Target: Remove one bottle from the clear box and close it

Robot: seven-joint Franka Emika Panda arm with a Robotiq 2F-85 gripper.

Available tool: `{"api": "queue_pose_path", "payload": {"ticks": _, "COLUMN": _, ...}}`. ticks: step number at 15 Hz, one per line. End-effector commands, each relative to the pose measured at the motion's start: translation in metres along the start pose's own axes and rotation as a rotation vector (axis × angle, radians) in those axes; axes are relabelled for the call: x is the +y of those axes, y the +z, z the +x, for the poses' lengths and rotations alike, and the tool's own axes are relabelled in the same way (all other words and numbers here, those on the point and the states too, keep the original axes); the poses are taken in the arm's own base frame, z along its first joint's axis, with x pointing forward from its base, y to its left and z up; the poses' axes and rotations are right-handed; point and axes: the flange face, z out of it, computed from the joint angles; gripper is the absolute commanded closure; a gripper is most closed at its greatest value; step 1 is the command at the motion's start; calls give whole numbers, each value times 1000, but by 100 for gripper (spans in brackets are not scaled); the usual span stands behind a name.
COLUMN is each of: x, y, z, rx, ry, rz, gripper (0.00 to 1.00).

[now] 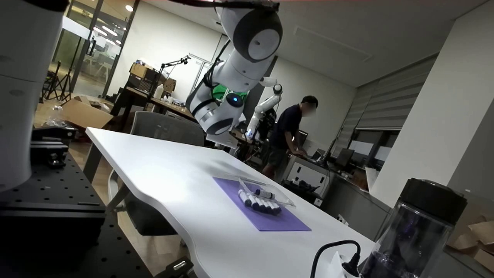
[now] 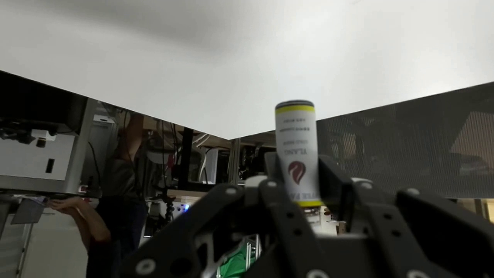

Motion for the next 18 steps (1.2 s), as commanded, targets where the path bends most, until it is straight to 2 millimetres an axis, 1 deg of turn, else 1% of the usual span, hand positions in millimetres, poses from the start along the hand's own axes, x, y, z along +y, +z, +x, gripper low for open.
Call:
{"api": "queue_pose_path", "payload": {"ticks": 1, "x": 7, "y": 14, "z": -7, "rx": 53, "ry": 65, "rz": 12, "gripper": 93}}
{"api": "queue_pose_path", "payload": {"ticks": 6, "x": 4, "y": 27, "z": -25, "rx": 69, "ry": 95, "rz": 25, "gripper": 93}}
{"api": "queue_pose_path", "payload": {"ticks": 15, "x": 0, "y": 43, "z": -42, "rx": 60, "ry": 97, "rz": 24, "gripper": 93}}
{"api": "queue_pose_path", "payload": {"ticks": 16, "x": -3, "y": 39, "z": -46, "rx": 49, "ry": 96, "rz": 37, "gripper": 71}}
{"api": "queue_pose_path", "payload": {"ticks": 18, "x": -3, "y": 40, "z": -48, "rx": 51, "ry": 85, "rz": 35, "gripper": 71}}
